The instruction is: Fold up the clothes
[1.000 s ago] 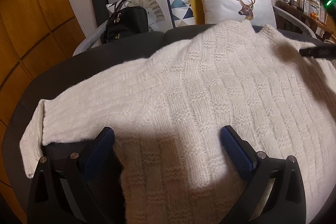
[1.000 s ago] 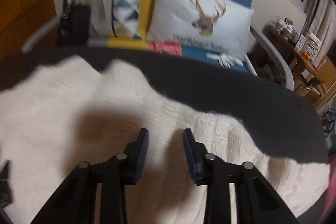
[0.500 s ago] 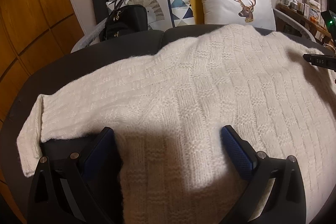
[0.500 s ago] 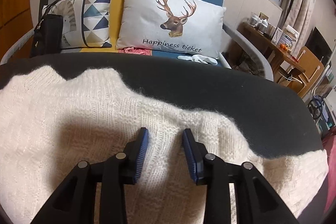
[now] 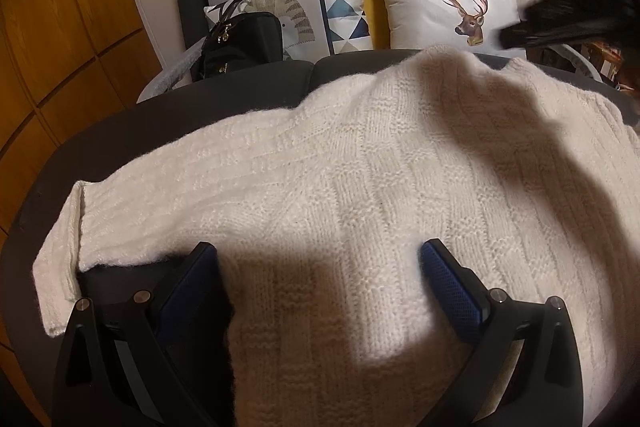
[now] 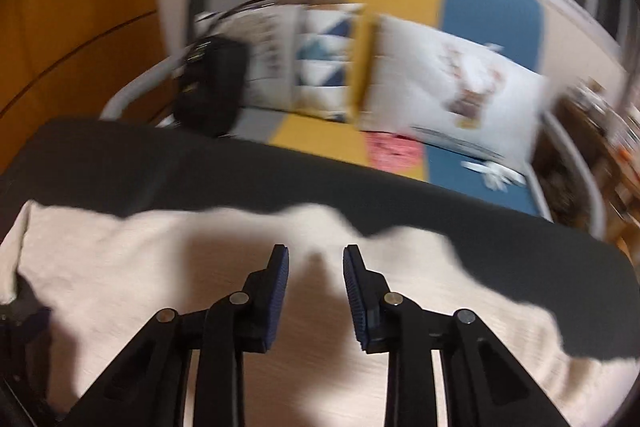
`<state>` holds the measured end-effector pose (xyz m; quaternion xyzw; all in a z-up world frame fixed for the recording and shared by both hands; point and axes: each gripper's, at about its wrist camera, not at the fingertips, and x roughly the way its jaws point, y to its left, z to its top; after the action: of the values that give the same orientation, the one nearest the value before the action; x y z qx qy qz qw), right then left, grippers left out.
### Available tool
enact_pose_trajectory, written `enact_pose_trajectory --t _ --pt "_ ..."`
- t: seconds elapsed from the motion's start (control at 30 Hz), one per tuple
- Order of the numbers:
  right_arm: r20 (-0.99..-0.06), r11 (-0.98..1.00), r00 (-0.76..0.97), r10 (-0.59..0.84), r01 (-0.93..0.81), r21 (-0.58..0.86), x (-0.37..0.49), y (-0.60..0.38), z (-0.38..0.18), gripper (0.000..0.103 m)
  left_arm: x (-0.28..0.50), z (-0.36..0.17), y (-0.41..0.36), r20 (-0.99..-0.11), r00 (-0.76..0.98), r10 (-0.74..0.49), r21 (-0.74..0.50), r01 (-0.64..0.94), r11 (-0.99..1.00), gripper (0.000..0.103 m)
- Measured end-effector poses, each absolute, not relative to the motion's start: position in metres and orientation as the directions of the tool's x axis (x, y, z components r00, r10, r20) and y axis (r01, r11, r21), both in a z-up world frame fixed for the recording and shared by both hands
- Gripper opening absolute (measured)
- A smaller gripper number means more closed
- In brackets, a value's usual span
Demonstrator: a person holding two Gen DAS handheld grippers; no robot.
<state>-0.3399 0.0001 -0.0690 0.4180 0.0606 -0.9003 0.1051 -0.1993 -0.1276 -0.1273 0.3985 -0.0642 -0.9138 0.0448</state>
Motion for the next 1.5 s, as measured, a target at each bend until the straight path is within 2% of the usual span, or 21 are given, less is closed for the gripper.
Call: enact_pose_trajectory --t 0.1,0.2,0.33,0.53,0.63,0.8,0.93,1.07,1.2,1.3,1.43,1.47,1.5 --pt "-0.797 -0.96 -0.574 -0.187 0.281 0.024 -0.353 -0.024 -0.088 0.01 -0.2 -0.128 -0.128 -0.723 -0.679 -0.128 0.146 0.031 -0.989 0.102" --pt "-0.836 -0.958 -0.51 -0.201 0.28 0.059 -0.369 -0.037 -0.113 0.009 -0.201 -0.129 -0.128 -0.724 -0.679 -0.123 0.139 0.031 -0.99 0.102" --pt "-0.813 -0.962 -0.548 -0.198 0.266 0.054 -0.381 -0.039 -0.119 0.007 -0.201 -0.129 -0.125 -0.717 -0.684 -0.132 0.149 0.035 -0.988 0.102" --pt "-0.766 -0.962 -0.611 -0.197 0.272 0.03 -0.379 -0.042 -0.126 0.007 -0.199 -0.13 -0.121 -0.704 -0.692 -0.157 0.177 0.043 -0.983 0.102" --pt "-0.787 -0.959 -0.583 -0.202 0.281 0.038 -0.385 -0.041 -0.12 0.009 -0.199 -0.13 -0.123 -0.709 -0.69 -0.146 0.164 0.041 -0.986 0.102" --pt "-0.732 -0.947 -0.605 -0.312 0.255 0.193 -0.327 -0.01 -0.087 0.023 -0.198 -0.13 -0.123 -0.711 -0.689 -0.143 0.159 0.041 -0.987 0.102" --pt "-0.765 -0.967 -0.597 -0.24 0.218 0.133 -0.271 0.03 -0.082 0.023 -0.197 -0.129 -0.122 -0.708 -0.689 -0.155 0.175 0.041 -0.984 0.102" --pt "-0.762 -0.987 -0.627 -0.159 0.077 0.143 -0.219 0.108 -0.077 0.023 -0.198 -0.127 -0.123 -0.718 -0.68 -0.149 0.175 0.031 -0.984 0.103" --pt "-0.756 -0.985 -0.652 -0.065 -0.077 0.152 -0.18 0.193 -0.072 0.023 -0.195 -0.101 -0.1 -0.683 -0.709 -0.174 0.236 0.011 -0.972 0.1" --pt "-0.755 -0.97 -0.656 -0.003 -0.181 0.161 -0.156 0.252 -0.07 0.023 -0.197 -0.078 -0.064 -0.634 -0.768 -0.092 0.188 -0.037 -0.981 0.1" --pt "-0.755 -0.933 -0.651 0.08 -0.315 0.173 -0.125 0.332 -0.068 0.023 -0.21 -0.076 0.001 -0.642 -0.765 0.054 0.118 -0.168 -0.979 0.1" --pt "-0.754 -0.925 -0.651 0.088 -0.334 0.18 -0.12 0.344 -0.067 0.023 -0.214 -0.074 0.019 -0.643 -0.761 0.082 0.112 -0.199 -0.974 0.096" --pt "-0.753 -0.92 -0.652 0.088 -0.344 0.19 -0.114 0.353 -0.066 0.023 -0.219 -0.074 0.042 -0.647 -0.754 0.115 0.11 -0.241 -0.964 0.081"
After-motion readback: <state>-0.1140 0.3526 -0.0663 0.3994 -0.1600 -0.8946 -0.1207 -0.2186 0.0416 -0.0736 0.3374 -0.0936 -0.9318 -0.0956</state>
